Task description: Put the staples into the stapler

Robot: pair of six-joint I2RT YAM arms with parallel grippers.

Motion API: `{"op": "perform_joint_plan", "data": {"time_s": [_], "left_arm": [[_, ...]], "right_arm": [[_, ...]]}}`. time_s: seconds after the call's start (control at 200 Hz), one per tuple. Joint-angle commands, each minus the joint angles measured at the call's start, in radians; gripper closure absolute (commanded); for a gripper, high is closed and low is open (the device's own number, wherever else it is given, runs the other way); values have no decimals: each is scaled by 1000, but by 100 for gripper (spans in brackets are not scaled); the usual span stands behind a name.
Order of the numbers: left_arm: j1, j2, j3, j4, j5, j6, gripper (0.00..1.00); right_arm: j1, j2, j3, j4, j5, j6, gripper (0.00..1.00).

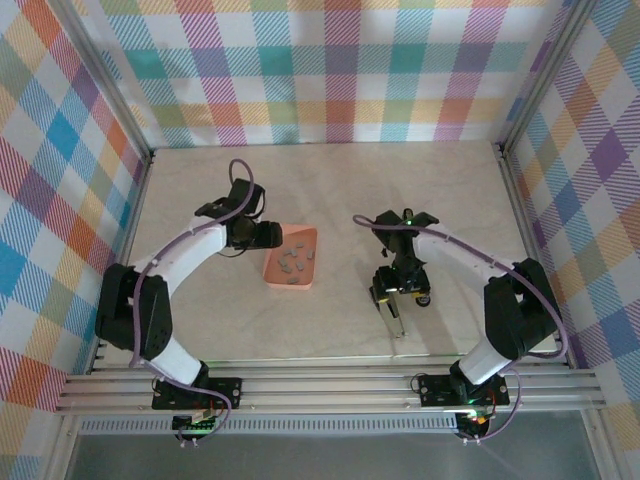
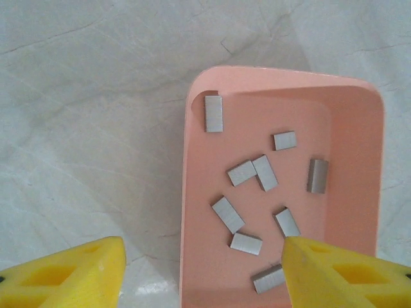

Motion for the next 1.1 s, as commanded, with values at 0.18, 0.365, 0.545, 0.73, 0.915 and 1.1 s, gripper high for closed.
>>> {"op": "perform_joint_plan", "data": {"time_s": [0.18, 0.365, 0.545, 0.73, 0.915, 1.1], "left_arm": [[9, -95, -63, 32, -32, -53, 33], [9, -113, -81, 34, -31, -70, 34], [9, -124, -88, 38, -30, -77, 34], [9, -140, -100, 58, -2, -90, 35], [6, -195, -149, 144, 94, -113, 36], [-12, -280, -259, 449, 406, -71, 31]], "right_arm": [[60, 67, -21, 62, -44, 14, 22], [80, 148, -5, 76, 11, 25, 23], [80, 192, -23, 135, 26, 30, 26], [83, 193, -55, 207, 22, 35, 56], [84, 62, -81, 300, 22, 56, 70], [82, -151, -122, 575, -52, 122, 68]]}}
